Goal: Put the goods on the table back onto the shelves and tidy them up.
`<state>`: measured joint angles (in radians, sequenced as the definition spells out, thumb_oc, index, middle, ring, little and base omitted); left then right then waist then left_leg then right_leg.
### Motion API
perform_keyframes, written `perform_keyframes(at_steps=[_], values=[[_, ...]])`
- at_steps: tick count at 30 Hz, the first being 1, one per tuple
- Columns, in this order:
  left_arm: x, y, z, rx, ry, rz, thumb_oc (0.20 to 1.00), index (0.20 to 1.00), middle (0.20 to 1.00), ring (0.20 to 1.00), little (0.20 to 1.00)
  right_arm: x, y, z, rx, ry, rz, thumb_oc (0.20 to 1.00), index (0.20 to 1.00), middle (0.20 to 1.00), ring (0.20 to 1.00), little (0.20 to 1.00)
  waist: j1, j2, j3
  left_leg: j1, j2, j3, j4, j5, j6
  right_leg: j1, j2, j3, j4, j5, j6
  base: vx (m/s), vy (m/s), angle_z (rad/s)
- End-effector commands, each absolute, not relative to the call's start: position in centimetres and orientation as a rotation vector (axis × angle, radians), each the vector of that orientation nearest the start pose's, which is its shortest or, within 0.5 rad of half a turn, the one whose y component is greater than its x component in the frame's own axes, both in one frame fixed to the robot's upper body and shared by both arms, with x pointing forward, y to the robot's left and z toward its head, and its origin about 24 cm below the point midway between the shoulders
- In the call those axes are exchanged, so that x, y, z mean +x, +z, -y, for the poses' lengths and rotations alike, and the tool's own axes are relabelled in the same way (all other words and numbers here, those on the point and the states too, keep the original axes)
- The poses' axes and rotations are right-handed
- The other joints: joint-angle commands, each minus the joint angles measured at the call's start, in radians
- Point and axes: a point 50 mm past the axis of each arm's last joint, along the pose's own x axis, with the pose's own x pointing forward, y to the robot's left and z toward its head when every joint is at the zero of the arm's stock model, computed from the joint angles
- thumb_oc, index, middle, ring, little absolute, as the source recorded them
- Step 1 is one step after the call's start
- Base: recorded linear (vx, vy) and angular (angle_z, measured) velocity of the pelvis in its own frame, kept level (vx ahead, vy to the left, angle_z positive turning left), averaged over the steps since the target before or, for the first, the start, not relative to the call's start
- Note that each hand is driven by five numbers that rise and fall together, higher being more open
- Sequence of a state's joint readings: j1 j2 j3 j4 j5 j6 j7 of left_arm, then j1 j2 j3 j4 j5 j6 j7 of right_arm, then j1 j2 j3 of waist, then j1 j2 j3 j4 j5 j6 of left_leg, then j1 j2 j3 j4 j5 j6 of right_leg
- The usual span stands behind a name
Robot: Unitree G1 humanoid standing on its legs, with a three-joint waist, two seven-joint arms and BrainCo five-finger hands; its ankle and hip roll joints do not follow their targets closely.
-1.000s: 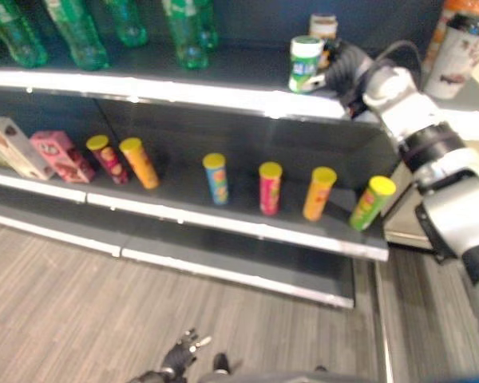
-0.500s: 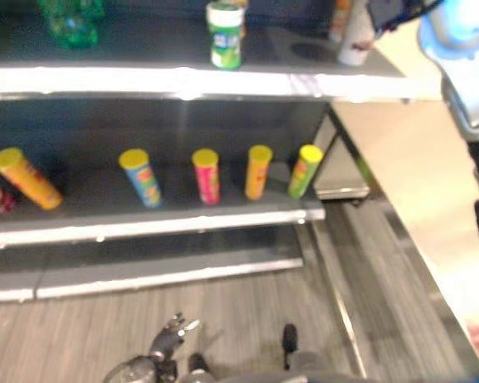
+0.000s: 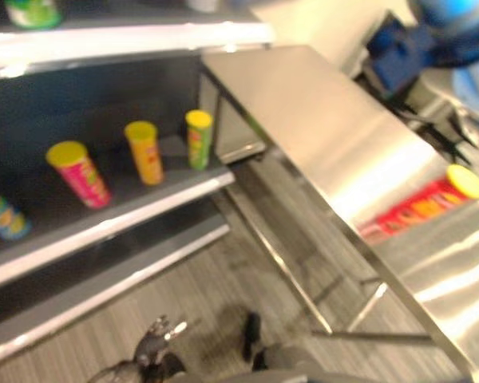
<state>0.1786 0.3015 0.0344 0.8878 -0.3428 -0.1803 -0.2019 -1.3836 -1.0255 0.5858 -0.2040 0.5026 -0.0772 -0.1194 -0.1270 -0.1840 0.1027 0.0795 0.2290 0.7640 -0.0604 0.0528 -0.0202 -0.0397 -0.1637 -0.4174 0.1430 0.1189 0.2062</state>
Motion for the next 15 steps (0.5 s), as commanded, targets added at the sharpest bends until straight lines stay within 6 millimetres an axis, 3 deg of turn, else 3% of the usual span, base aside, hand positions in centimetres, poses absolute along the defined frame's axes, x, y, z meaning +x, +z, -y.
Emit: perform_keyframes(at_steps=[1, 3, 5, 6, 7, 8, 9, 10, 12, 15], values=[[10.0, -11.6, -27.8, -0.054, 0.186, -0.768, 1.000, 1.000, 1.000, 1.000, 1.000, 23.5, 44.4, 11.9, -0.515, 0.341, 1.307, 1.000, 1.000, 1.000, 1.000, 1.000, 0.037, -0.066, -0.077, -0.015, -0.016, 0.069, -0.027, 0.023, -0.065, 0.149, -0.092, -0.022, 0.011, 0.284, 0.056, -0.17, -0.067, -1.35], [9.9, -11.6, -27.8, -0.059, 0.194, -0.766, 1.000, 1.000, 1.000, 1.000, 1.000, 23.9, 44.0, 12.6, -0.529, 0.303, 1.292, 1.000, 1.000, 1.000, 1.000, 1.000, 0.041, -0.075, -0.084, -0.024, -0.006, 0.107, -0.027, 0.045, -0.072, 0.170, -0.074, -0.039, -0.025, 0.265, 0.056, -0.14, -0.071, -1.00], [9.9, -11.7, -27.8, -0.064, 0.201, -0.771, 1.000, 1.000, 1.000, 1.000, 1.000, 24.1, 43.8, 13.2, -0.496, 0.274, 1.281, 1.000, 1.000, 1.000, 1.000, 1.000, 0.054, -0.075, -0.084, -0.020, 0.024, 0.157, -0.026, 0.099, -0.104, 0.192, -0.039, -0.089, -0.138, 0.134, 0.044, -0.08, -0.079, -1.04], [9.9, -11.7, -27.7, -0.065, 0.200, -0.771, 1.000, 1.000, 1.000, 1.000, 1.000, 24.1, 43.8, 13.2, -0.497, 0.273, 1.281, 1.000, 1.000, 1.000, 1.000, 1.000, 0.055, -0.074, -0.083, -0.018, 0.026, 0.157, -0.026, 0.103, -0.107, 0.194, -0.036, -0.089, -0.142, 0.133, 0.043, -0.09, -0.164, -0.92], [9.7, -12.0, -27.4, -0.076, 0.206, -0.779, 1.000, 1.000, 1.000, 1.000, 1.000, 24.3, 43.4, 13.5, -0.467, 0.279, 1.268, 1.000, 1.000, 1.000, 1.000, 1.000, 0.061, -0.059, -0.074, -0.027, 0.055, 0.161, -0.022, 0.138, -0.131, 0.201, -0.004, -0.097, -0.199, 0.063, 0.022, -0.04, -0.135, -0.60], [9.7, -12.0, -27.5, -0.075, 0.206, -0.779, 1.000, 1.000, 1.000, 1.000, 1.000, 24.3, 43.4, 13.5, -0.466, 0.279, 1.267, 1.000, 1.000, 1.000, 1.000, 1.000, 0.061, -0.059, -0.075, -0.027, 0.058, 0.161, -0.022, 0.142, -0.134, 0.203, 0.001, -0.098, -0.203, 0.062, 0.018, -0.13, -0.210, -0.21], [9.3, -12.2, -27.1, -0.088, 0.209, -0.786, 1.000, 1.000, 1.000, 1.000, 1.000, 24.3, 43.1, 14.1, -0.468, 0.257, 1.257, 1.000, 1.000, 1.000, 1.000, 1.000, 0.058, -0.038, -0.063, -0.032, 0.088, 0.163, -0.020, 0.176, -0.155, 0.199, 0.019, -0.095, -0.230, -0.008, 0.000, -0.12, -0.163, -0.08], [9.2, -12.3, -26.9, -0.095, 0.214, -0.791, 1.000, 1.000, 1.000, 1.000, 1.000, 24.4, 42.7, 14.4, -0.443, 0.255, 1.251, 1.000, 1.000, 1.000, 1.000, 1.000, 0.057, -0.026, -0.054, -0.034, 0.106, 0.160, -0.019, 0.195, -0.168, 0.196, 0.030, -0.087, -0.230, -0.039, -0.010, -0.14, -0.225, 0.07], [9.1, -12.5, -26.6, -0.097, 0.205, -0.796, 1.000, 1.000, 1.000, 1.000, 1.000, 24.2, 41.8, 16.4, -0.432, 0.178, 1.237, 1.000, 1.000, 1.000, 1.000, 1.000, 0.057, -0.001, -0.034, -0.037, 0.153, 0.155, -0.016, 0.257, -0.205, 0.194, 0.067, -0.067, -0.230, -0.078, -0.039, -0.09, -0.225, -0.12], [8.9, -12.7, -26.1, -0.095, 0.186, -0.806, 1.000, 1.000, 1.000, 1.000, 1.000, 24.8, 39.3, 17.9, -0.395, 0.143, 1.168, 1.000, 1.000, 1.000, 1.000, 1.000, 0.044, 0.027, 0.003, -0.028, 0.183, 0.164, -0.003, 0.286, -0.220, 0.190, 0.086, -0.051, -0.230, -0.102, -0.047, -0.11, -0.165, -0.05]])
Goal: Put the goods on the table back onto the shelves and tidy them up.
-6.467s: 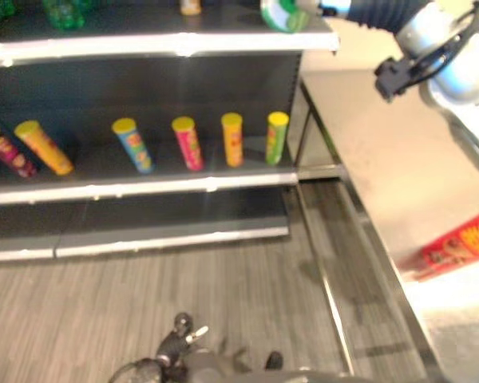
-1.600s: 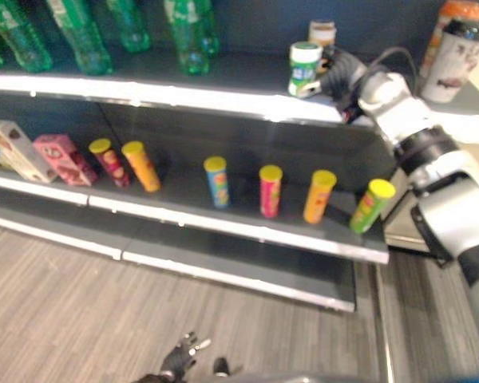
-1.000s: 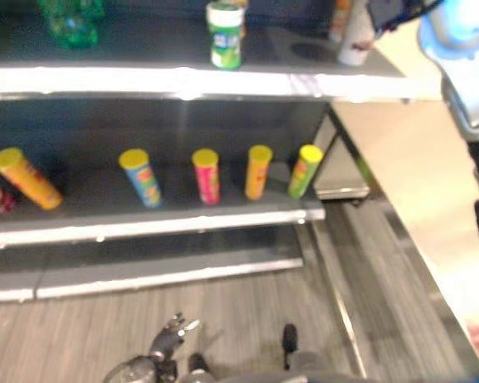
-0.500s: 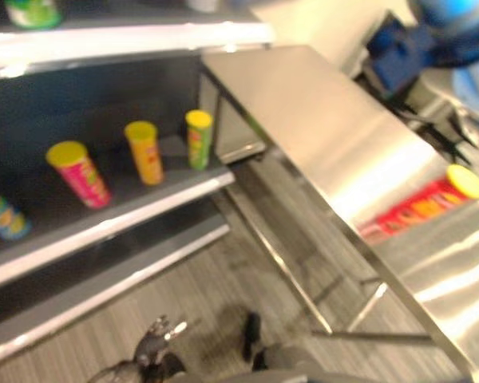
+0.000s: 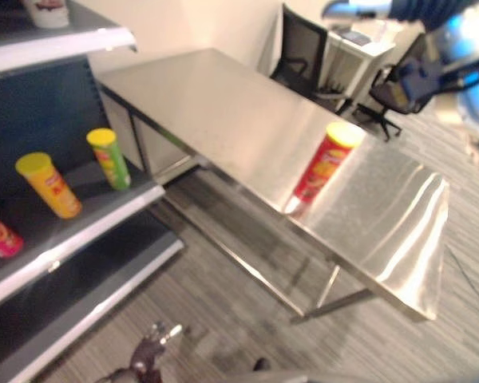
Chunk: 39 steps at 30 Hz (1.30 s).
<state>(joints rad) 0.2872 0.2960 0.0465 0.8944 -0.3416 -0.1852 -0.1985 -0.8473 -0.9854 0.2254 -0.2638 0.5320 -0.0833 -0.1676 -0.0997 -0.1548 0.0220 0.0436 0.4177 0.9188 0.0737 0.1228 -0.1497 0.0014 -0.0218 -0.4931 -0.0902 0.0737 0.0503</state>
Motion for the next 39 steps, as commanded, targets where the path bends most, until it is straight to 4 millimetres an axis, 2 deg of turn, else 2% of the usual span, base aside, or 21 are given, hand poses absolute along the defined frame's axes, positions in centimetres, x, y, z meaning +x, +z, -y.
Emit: perform_keyframes(at_steps=[1, 2, 3, 4, 5, 6, 7, 8, 9, 11, 13, 14, 17, 19, 26, 28, 30, 33, 36, 38, 39], values=[[8.8, -12.6, -26.2, -0.104, 0.202, -0.797, 1.000, 1.000, 1.000, 1.000, 1.000, 25.1, 38.8, 18.1, -0.386, 0.130, 1.145, 1.000, 1.000, 1.000, 1.000, 1.000, 0.039, -0.010, 0.107, -0.035, 0.002, -0.066, -0.041, 0.191, -0.097, 0.145, -0.066, 0.058, 0.003, -0.061, 0.105, -0.14, -0.152, -0.25], [8.8, -12.6, -26.3, -0.104, 0.202, -0.796, 1.000, 1.000, 1.000, 1.000, 1.000, 25.1, 38.8, 18.2, -0.385, 0.129, 1.145, 1.000, 1.000, 1.000, 1.000, 1.000, 0.039, -0.010, 0.106, -0.042, 0.008, -0.068, -0.030, 0.185, -0.097, 0.143, -0.065, 0.057, 0.003, -0.061, 0.104, -0.20, -0.092, -0.39], [9.0, -12.5, -25.9, -0.127, 0.212, -0.776, 1.000, 1.000, 1.000, 1.000, 1.000, 25.9, 38.8, 18.2, -0.399, 0.102, 1.127, 1.000, 1.000, 1.000, 1.000, 1.000, 0.091, -0.018, 0.132, -0.097, -0.058, -0.282, 0.051, 0.128, -0.076, 0.118, -0.093, 0.098, 0.003, -0.030, 0.097, -0.14, -0.026, -0.68], [9.1, -12.5, -25.8, -0.129, 0.212, -0.775, 1.000, 1.000, 1.000, 1.000, 1.000, 26.0, 38.9, 18.1, -0.400, 0.104, 1.128, 1.000, 1.000, 1.000, 1.000, 1.000, 0.086, -0.016, 0.132, -0.104, -0.056, -0.287, 0.058, 0.123, -0.075, 0.118, -0.093, 0.094, 0.003, -0.030, 0.098, -0.16, -0.038, -0.85], [9.2, -12.5, -25.8, -0.137, 0.224, -0.767, 1.000, 1.000, 1.000, 1.000, 1.000, 26.2, 38.7, 18.0, -0.376, 0.107, 1.120, 1.000, 1.000, 1.000, 1.000, 1.000, 0.089, -0.021, 0.134, -0.104, -0.085, -0.351, 0.078, 0.064, -0.060, 0.111, -0.107, 0.109, 0.003, -0.018, 0.098, -0.05, -0.006, -1.12], [9.0, -12.4, -25.9, -0.149, 0.236, -0.760, 1.000, 1.000, 1.000, 1.000, 1.000, 26.4, 38.9, 18.1, -0.362, 0.085, 1.127, 1.000, 1.000, 1.000, 1.000, 1.000, 0.097, -0.022, 0.134, -0.088, -0.149, -0.441, 0.071, -0.010, -0.041, 0.097, -0.120, 0.142, 0.003, -0.003, 0.103, -0.03, 0.105, -1.02], [9.4, -12.5, -25.4, -0.151, 0.227, -0.759, 1.000, 1.000, 1.000, 1.000, 1.000, 26.4, 38.9, 19.1, -0.346, 0.038, 1.124, 1.000, 1.000, 1.000, 1.000, 1.000, 0.079, 0.003, 0.121, -0.021, -0.190, -0.466, -0.069, -0.040, -0.014, 0.092, -0.127, 0.152, 0.003, 0.013, 0.113, -0.01, 0.122, -0.70], [9.4, -12.5, -25.5, -0.150, 0.226, -0.758, 1.000, 1.000, 1.000, 1.000, 1.000, 26.4, 38.9, 19.1, -0.345, 0.037, 1.124, 1.000, 1.000, 1.000, 1.000, 1.000, 0.080, 0.001, 0.120, -0.021, -0.192, -0.465, -0.074, -0.036, -0.012, 0.090, -0.128, 0.152, 0.003, 0.015, 0.113, 0.03, 0.275, -0.32], [9.6, -12.5, -25.1, -0.131, 0.190, -0.771, 1.000, 1.000, 1.000, 1.000, 1.000, 26.5, 38.8, 20.2, -0.339, -0.024, 1.111, 1.000, 1.000, 1.000, 1.000, 1.000, 0.049, 0.026, 0.106, 0.019, -0.223, -0.456, -0.140, -0.022, -0.007, 0.082, -0.137, 0.163, 0.003, 0.034, 0.122, 0.02, 0.237, 0.06], [9.8, -12.2, -25.2, -0.118, 0.170, -0.756, 1.000, 1.000, 1.000, 1.000, 1.000, 26.6, 38.5, 20.3, -0.370, -0.040, 1.100, 1.000, 1.000, 1.000, 1.000, 1.000, 0.022, 0.043, 0.094, 0.041, -0.251, -0.429, -0.161, -0.041, 0.016, 0.073, -0.152, 0.181, 0.003, 0.057, 0.133, 0.02, 0.216, 0.07], [9.9, -12.2, -25.2, -0.112, 0.166, -0.756, 1.000, 1.000, 1.000, 1.000, 1.000, 26.6, 38.5, 20.3, -0.361, -0.039, 1.098, 1.000, 1.000, 1.000, 1.000, 1.000, 0.020, 0.047, 0.090, 0.039, -0.262, -0.425, -0.161, -0.046, 0.024, 0.061, -0.158, 0.191, 0.003, 0.071, 0.138, 0.00, 0.133, -0.30], [10.5, -12.1, -25.3, -0.104, 0.170, -0.747, 1.000, 1.000, 1.000, 1.000, 1.000, 27.3, 38.3, 20.9, -0.365, -0.081, 1.062, 1.000, 1.000, 1.000, 1.000, 1.000, 0.012, 0.052, 0.088, 0.043, -0.279, -0.410, -0.161, -0.060, 0.036, 0.052, -0.172, 0.204, 0.003, 0.094, 0.147, 0.00, 0.190, -0.31], [10.9, -11.9, -25.3, -0.099, 0.172, -0.736, 1.000, 1.000, 1.000, 1.000, 1.000, 27.7, 37.9, 20.9, -0.363, -0.074, 1.033, 1.000, 1.000, 1.000, 1.000, 1.000, 0.007, 0.053, 0.086, 0.049, -0.287, -0.400, -0.161, -0.068, 0.042, 0.050, -0.180, 0.208, 0.003, 0.104, 0.153, 0.02, 0.115, -0.24], [11.6, -11.6, -25.4, -0.095, 0.167, -0.714, 1.000, 1.000, 1.000, 1.000, 1.000, 28.5, 37.0, 21.6, -0.395, -0.101, 0.960, 1.000, 1.000, 1.000, 1.000, 1.000, 0.006, 0.052, 0.083, 0.049, -0.300, -0.398, -0.161, -0.075, 0.051, 0.048, -0.195, 0.205, 0.009, 0.123, 0.163, 0.02, 0.086, -0.06], [11.7, -11.6, -25.4, -0.081, 0.152, -0.721, 1.000, 1.000, 1.000, 1.000, 1.000, 30.5, 36.0, 22.6, -0.416, -0.155, 0.829, 1.000, 1.000, 1.000, 1.000, 1.000, 0.013, 0.041, 0.070, 0.044, -0.308, -0.405, -0.161, -0.080, 0.058, 0.053, -0.207, 0.187, 0.012, 0.138, 0.173, 0.00, 0.033, -0.01], [11.4, -11.7, -25.5, -0.077, 0.152, -0.736, 1.000, 1.000, 1.000, 1.000, 1.000, 31.8, 35.0, 23.4, -0.428, -0.170, 0.726, 1.000, 1.000, 1.000, 1.000, 1.000, 0.018, 0.036, 0.065, 0.043, -0.307, -0.409, -0.161, -0.080, 0.057, 0.057, -0.207, 0.180, 0.009, 0.135, 0.171, 0.00, 0.000, 0.00], [10.7, -12.1, -25.6, -0.078, 0.156, -0.763, 1.000, 1.000, 1.000, 1.000, 1.000, 34.0, 33.3, 24.3, -0.446, -0.183, 0.570, 1.000, 1.000, 1.000, 1.000, 1.000, 0.032, 0.028, 0.061, 0.042, -0.302, -0.416, -0.161, -0.076, 0.054, 0.065, -0.203, 0.171, 0.005, 0.127, 0.168, 0.00, 0.000, 0.00], [10.4, -12.2, -25.6, -0.064, 0.148, -0.780, 1.000, 1.000, 1.000, 1.000, 1.000, 35.1, 32.4, 24.5, -0.448, -0.170, 0.506, 1.000, 1.000, 1.000, 1.000, 1.000, 0.044, 0.025, 0.059, 0.035, -0.295, -0.426, -0.161, -0.070, 0.050, 0.070, -0.196, 0.160, 0.003, 0.111, 0.162, 0.01, -0.019, 0.08], [10.2, -12.3, -25.6, -0.055, 0.140, -0.784, 1.000, 1.000, 1.000, 1.000, 1.000, 35.4, 31.6, 24.2, -0.436, -0.132, 0.481, 1.000, 1.000, 1.000, 1.000, 1.000, 0.051, 0.023, 0.058, 0.029, -0.288, -0.436, -0.161, -0.064, 0.045, 0.074, -0.191, 0.148, 0.003, 0.097, 0.158, 0.02, -0.034, 0.13], [10.0, -12.4, -25.3, -0.051, 0.130, -0.793, 1.000, 1.000, 1.000, 1.000, 1.000, 35.4, 29.5, 23.9, -0.440, -0.039, 0.431, 1.000, 1.000, 1.000, 1.000, 1.000, 0.068, 0.022, 0.058, 0.014, -0.273, -0.452, -0.161, -0.049, 0.035, 0.077, -0.183, 0.127, 0.003, 0.077, 0.153, 0.02, -0.070, 0.38], [9.9, -12.4, -25.3, -0.050, 0.130, -0.794, 1.000, 1.000, 1.000, 1.000, 1.000, 35.4, 29.4, 24.0, -0.439, -0.039, 0.430, 1.000, 1.000, 1.000, 1.000, 1.000, 0.068, 0.022, 0.057, 0.013, -0.273, -0.453, -0.161, -0.049, 0.034, 0.077, -0.183, 0.125, 0.003, 0.077, 0.153, 0.02, -0.047, 0.34]])
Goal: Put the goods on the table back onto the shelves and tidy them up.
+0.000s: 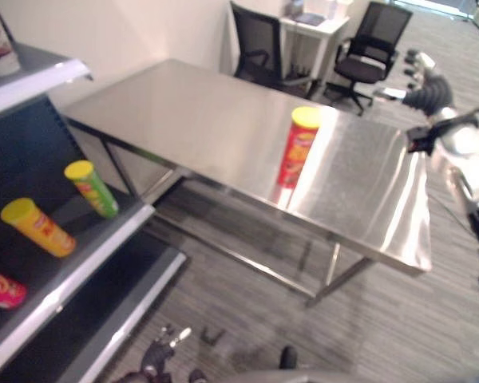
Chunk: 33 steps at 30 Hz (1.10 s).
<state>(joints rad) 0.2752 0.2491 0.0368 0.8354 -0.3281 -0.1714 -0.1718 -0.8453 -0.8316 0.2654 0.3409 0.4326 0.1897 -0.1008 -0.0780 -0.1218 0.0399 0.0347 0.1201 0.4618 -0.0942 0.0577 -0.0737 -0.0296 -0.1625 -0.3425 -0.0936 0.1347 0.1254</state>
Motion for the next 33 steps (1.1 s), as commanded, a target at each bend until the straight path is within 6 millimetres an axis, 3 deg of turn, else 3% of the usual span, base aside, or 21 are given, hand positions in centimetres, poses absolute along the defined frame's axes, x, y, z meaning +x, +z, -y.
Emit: perform_keyframes(at_steps=[1, 3, 5, 10, 23, 27, 33], values=[[9.8, -12.4, -25.3, -0.046, 0.125, -0.799, 1.000, 1.000, 1.000, 1.000, 1.000, 35.3, 29.1, 23.9, -0.439, -0.015, 0.426, 1.000, 1.000, 1.000, 1.000, 1.000, 0.051, -0.012, 0.039, 0.019, 0.027, -0.001, 0.007, 0.019, -0.044, 0.111, -0.040, -0.029, 0.006, 0.012, 0.077, 0.02, -0.028, 0.17], [9.7, -12.5, -25.1, -0.040, 0.117, -0.804, 1.000, 1.000, 1.000, 1.000, 1.000, 35.2, 28.8, 23.7, -0.428, 0.009, 0.428, 1.000, 1.000, 1.000, 1.000, 1.000, 0.054, -0.012, 0.038, 0.016, 0.029, -0.007, 0.007, 0.022, -0.045, 0.113, -0.038, -0.035, 0.006, 0.009, 0.075, 0.02, -0.034, 0.13], [9.3, -12.6, -24.9, -0.033, 0.102, -0.819, 1.000, 1.000, 1.000, 1.000, 1.000, 35.2, 27.2, 23.3, -0.431, 0.087, 0.383, 1.000, 1.000, 1.000, 1.000, 1.000, 0.071, -0.013, 0.036, 0.011, 0.036, -0.022, 0.007, 0.029, -0.051, 0.121, -0.032, -0.049, 0.006, -0.002, 0.073, 0.03, -0.050, 0.13], [9.0, -12.8, -24.5, -0.037, 0.089, -0.833, 1.000, 1.000, 1.000, 1.000, 1.000, 35.8, 26.3, 23.0, -0.465, 0.097, 0.318, 1.000, 1.000, 1.000, 1.000, 1.000, 0.081, -0.013, 0.037, 0.005, 0.043, -0.034, 0.007, 0.037, -0.056, 0.124, -0.025, -0.059, 0.006, -0.009, 0.068, 0.02, -0.027, 0.15], [9.1, -12.6, -24.9, -0.015, 0.071, -0.830, 1.000, 1.000, 1.000, 1.000, 1.000, 37.5, 27.6, 22.7, -0.630, 0.002, 0.268, 1.000, 1.000, 1.000, 1.000, 1.000, 0.105, -0.019, 0.055, -0.021, 0.056, -0.060, 0.007, 0.051, -0.064, 0.115, -0.014, -0.069, 0.006, -0.016, 0.062, 0.01, -0.013, 0.05], [9.4, -12.4, -25.0, -0.006, 0.067, -0.823, 1.000, 1.000, 1.000, 1.000, 1.000, 37.9, 27.8, 22.3, -0.613, 0.001, 0.266, 1.000, 1.000, 1.000, 1.000, 1.000, 0.112, -0.020, 0.061, -0.027, 0.056, -0.066, 0.007, 0.053, -0.064, 0.111, -0.014, -0.073, 0.006, -0.015, 0.061, 0.00, 0.000, 0.00], [9.6, -12.3, -24.9, -0.002, 0.058, -0.817, 1.000, 1.000, 1.000, 1.000, 1.000, 38.1, 26.3, 21.5, -0.530, 0.102, 0.218, 1.000, 1.000, 1.000, 1.000, 1.000, 0.125, -0.020, 0.063, -0.032, 0.052, -0.076, 0.007, 0.051, -0.064, 0.118, -0.018, -0.085, 0.006, -0.016, 0.063, 0.02, 0.006, 0.10]])
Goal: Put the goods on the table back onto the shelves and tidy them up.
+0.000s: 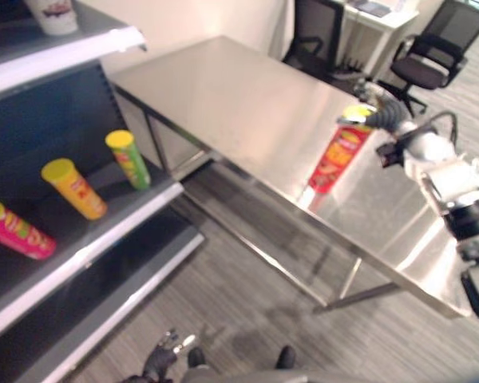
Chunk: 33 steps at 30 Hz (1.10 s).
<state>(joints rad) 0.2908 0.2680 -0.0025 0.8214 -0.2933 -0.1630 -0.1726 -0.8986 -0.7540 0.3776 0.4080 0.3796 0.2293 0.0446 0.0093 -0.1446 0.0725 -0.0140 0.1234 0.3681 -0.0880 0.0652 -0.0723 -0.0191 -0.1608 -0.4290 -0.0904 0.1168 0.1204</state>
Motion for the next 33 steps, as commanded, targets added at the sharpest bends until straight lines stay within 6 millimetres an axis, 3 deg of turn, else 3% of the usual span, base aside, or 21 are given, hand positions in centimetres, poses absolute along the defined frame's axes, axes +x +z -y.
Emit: perform_keyframes(at_steps=[1, 9, 14, 33], values=[[9.6, -12.3, -24.9, -0.004, 0.057, -0.819, 1.000, 1.000, 1.000, 1.000, 1.000, 38.1, 26.1, 21.5, -0.524, 0.116, 0.210, 1.000, 1.000, 1.000, 1.000, 1.000, 0.039, 0.002, 0.029, 0.017, 0.047, 0.017, 0.001, 0.043, -0.065, 0.110, -0.020, 0.001, 0.003, 0.001, 0.068, 0.02, 0.008, 0.10], [9.4, -12.5, -24.7, -0.015, 0.060, -0.827, 1.000, 1.000, 1.000, 1.000, 1.000, 38.0, 24.9, 22.1, -0.560, 0.142, 0.129, 1.000, 1.000, 1.000, 1.000, 1.000, 0.035, -0.001, 0.025, 0.022, 0.045, 0.015, 0.001, 0.040, -0.067, 0.118, -0.020, -0.004, 0.003, -0.002, 0.068, 0.00, 0.000, 0.00], [9.5, -12.4, -25.0, -0.015, 0.080, -0.820, 1.000, 1.000, 1.000, 1.000, 1.000, 37.3, 25.8, 22.0, -0.591, 0.118, 0.171, 1.000, 1.000, 1.000, 1.000, 1.000, 0.023, -0.006, 0.026, 0.029, 0.047, 0.021, 0.001, 0.039, -0.066, 0.118, -0.017, 0.003, 0.003, -0.004, 0.066, 0.00, 0.000, 0.00], [9.2, -12.3, -25.6, -0.016, 0.113, -0.822, 1.000, 1.000, 1.000, 1.000, 1.000, 37.5, 23.5, 21.9, -0.677, 0.201, -0.022, 1.000, 1.000, 1.000, 1.000, 1.000, 0.012, -0.019, 0.028, 0.041, 0.056, 0.034, 0.001, 0.039, -0.072, 0.124, -0.010, 0.008, 0.003, -0.010, 0.060, 0.00, 0.000, 0.00]])
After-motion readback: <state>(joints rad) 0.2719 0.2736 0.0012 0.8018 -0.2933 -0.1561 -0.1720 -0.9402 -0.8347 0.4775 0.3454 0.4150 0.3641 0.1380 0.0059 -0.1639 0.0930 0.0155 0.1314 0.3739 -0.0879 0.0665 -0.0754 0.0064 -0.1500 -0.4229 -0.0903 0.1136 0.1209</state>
